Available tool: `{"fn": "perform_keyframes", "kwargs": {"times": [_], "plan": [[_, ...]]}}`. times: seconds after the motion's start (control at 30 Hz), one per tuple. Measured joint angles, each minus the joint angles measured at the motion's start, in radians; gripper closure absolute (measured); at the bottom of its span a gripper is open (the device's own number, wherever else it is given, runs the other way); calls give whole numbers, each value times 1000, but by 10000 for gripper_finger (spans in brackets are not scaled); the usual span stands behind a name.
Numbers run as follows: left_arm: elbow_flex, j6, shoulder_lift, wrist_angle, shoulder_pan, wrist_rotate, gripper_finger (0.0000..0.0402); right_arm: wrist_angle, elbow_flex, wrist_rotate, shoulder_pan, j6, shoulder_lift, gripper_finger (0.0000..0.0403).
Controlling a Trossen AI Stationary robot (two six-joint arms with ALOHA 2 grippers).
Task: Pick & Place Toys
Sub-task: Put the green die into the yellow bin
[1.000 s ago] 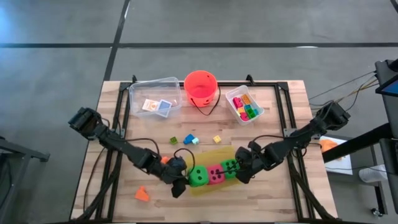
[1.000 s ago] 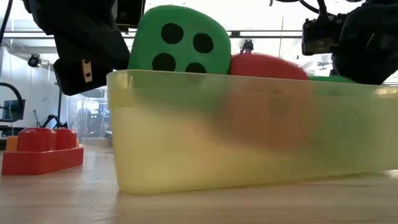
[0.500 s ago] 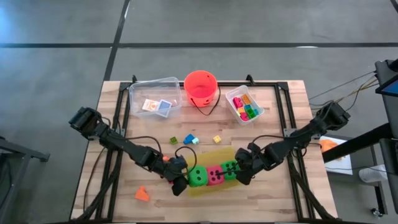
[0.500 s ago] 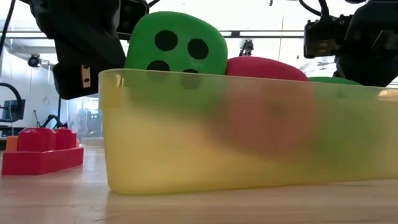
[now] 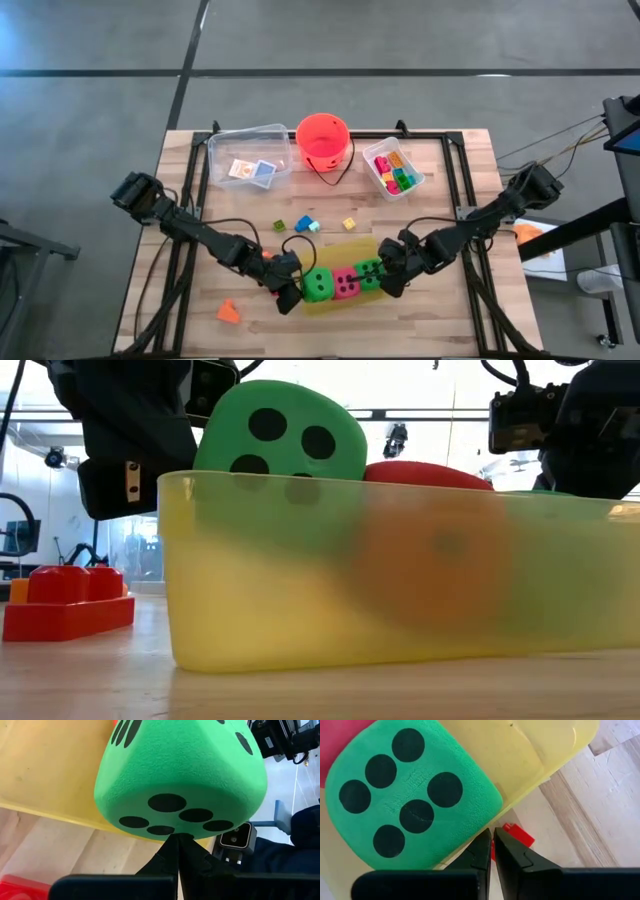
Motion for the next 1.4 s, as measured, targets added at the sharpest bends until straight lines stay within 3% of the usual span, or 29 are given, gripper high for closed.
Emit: {"fn": "perform_keyframes", "kwargs": {"times": [0.2, 0.57, 0.73, 0.93, 1.07, 1.23, 1.4], "plan": [[0, -51, 0, -34, 0, 4, 389, -2, 0, -3, 0, -1, -1, 383], [0, -58, -11, -65, 7, 8, 254, -6, -1, -18, 0, -8, -1, 383], [0, -62, -71, -117, 5, 1, 237, -4, -1, -21, 0, -8, -1, 383], [0, -26, -200, -164, 1, -76, 249, -2, -2, -20, 0, -11, -1, 383], [1, 59, -255, -82, 4, -155, 290, 2, -2, -21, 0, -16, -1, 383], [1, 98, -240, -53, 18, -156, 381, 5, -2, -22, 0, -19, -1, 383], [1, 103, -191, -53, 24, -155, 394, 5, 0, -23, 0, -19, -1, 383]]}}
